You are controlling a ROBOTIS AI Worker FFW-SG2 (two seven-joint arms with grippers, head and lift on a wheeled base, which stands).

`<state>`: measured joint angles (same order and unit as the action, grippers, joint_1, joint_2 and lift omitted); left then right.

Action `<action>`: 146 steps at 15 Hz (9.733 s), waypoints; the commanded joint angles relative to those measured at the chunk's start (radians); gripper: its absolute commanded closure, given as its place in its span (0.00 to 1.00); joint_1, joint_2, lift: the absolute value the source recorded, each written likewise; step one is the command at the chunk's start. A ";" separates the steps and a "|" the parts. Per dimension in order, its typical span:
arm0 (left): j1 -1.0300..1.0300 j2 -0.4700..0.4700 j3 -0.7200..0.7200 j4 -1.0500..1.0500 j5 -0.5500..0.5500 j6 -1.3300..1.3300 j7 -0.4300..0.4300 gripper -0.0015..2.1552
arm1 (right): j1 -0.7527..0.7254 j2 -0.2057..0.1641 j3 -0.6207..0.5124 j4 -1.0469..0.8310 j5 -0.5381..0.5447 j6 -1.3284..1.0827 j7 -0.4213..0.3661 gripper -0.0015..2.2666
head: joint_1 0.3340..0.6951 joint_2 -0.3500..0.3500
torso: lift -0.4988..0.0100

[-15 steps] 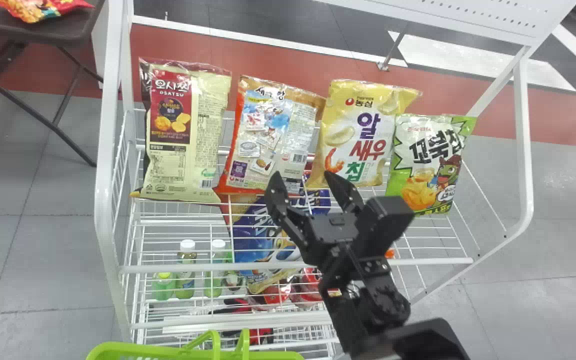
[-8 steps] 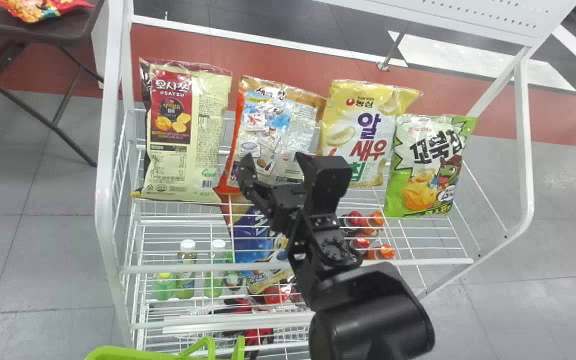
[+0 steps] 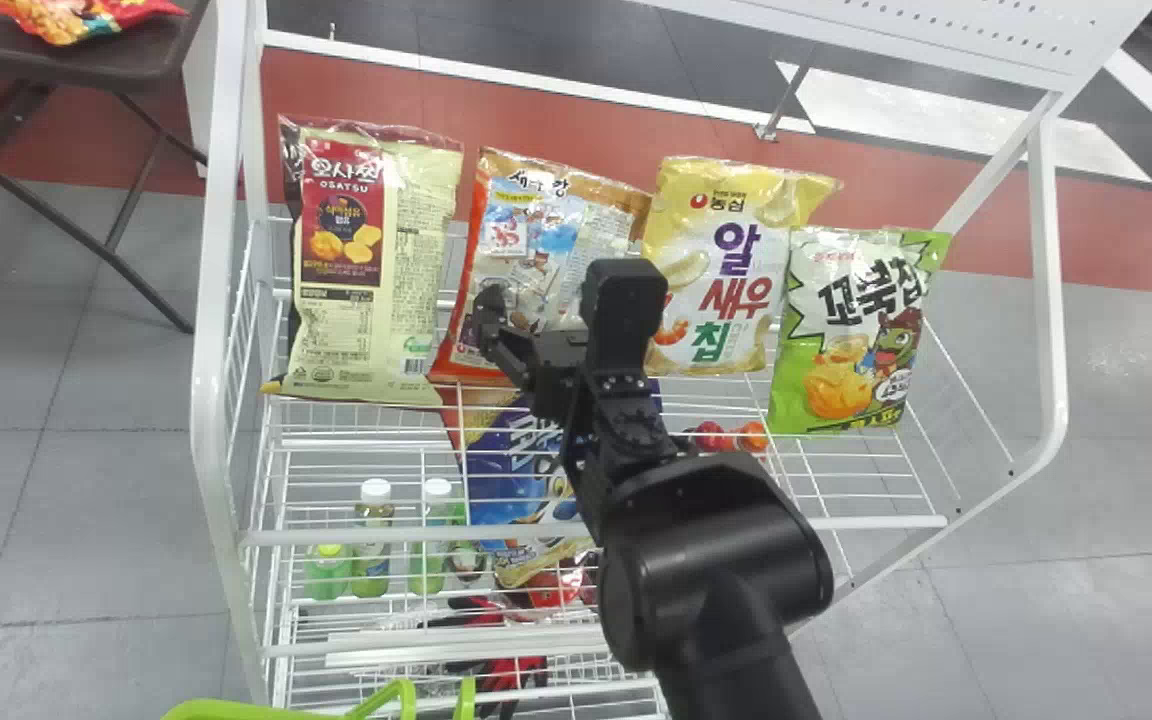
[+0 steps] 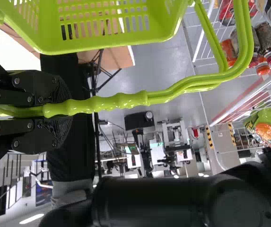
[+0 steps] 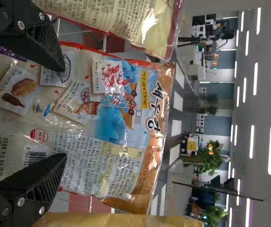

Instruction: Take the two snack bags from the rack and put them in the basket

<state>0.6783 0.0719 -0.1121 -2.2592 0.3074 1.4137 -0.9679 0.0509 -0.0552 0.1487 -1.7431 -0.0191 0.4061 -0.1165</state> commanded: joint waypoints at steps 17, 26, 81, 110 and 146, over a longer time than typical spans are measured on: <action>0.055 0.002 -0.005 -0.034 -0.002 -0.012 -0.015 0.76 | 0.196 -0.018 -0.061 -0.237 -0.044 -0.026 0.123 0.99 | 1.00 0.00 | 0.96; 0.061 -0.001 -0.014 -0.085 -0.002 -0.012 -0.003 0.76 | 0.553 -0.057 -0.225 -0.650 -0.176 0.026 0.195 0.99 | 1.00 0.00 | 0.96; 0.055 -0.009 -0.041 -0.118 -0.016 -0.009 0.031 0.76 | 0.503 -0.048 -0.649 -0.475 -0.225 -0.201 0.416 0.04 | 1.00 0.00 | 0.96; 0.040 -0.003 -0.055 -0.108 -0.033 0.006 0.041 0.76 | 0.127 -0.120 -0.682 -0.062 -0.121 -0.026 0.367 0.08 | 1.00 0.00 | 0.96; 0.009 -0.021 -0.032 -0.126 0.013 -0.015 0.113 0.76 | 0.670 -0.029 -0.603 -0.832 -0.504 0.891 0.449 0.99 | 1.00 0.00 | 0.96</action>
<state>0.6873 0.0513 -0.1460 -2.3762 0.3095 1.3983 -0.8670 0.7081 -0.0840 -0.4624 -2.5566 -0.5142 1.1997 0.3282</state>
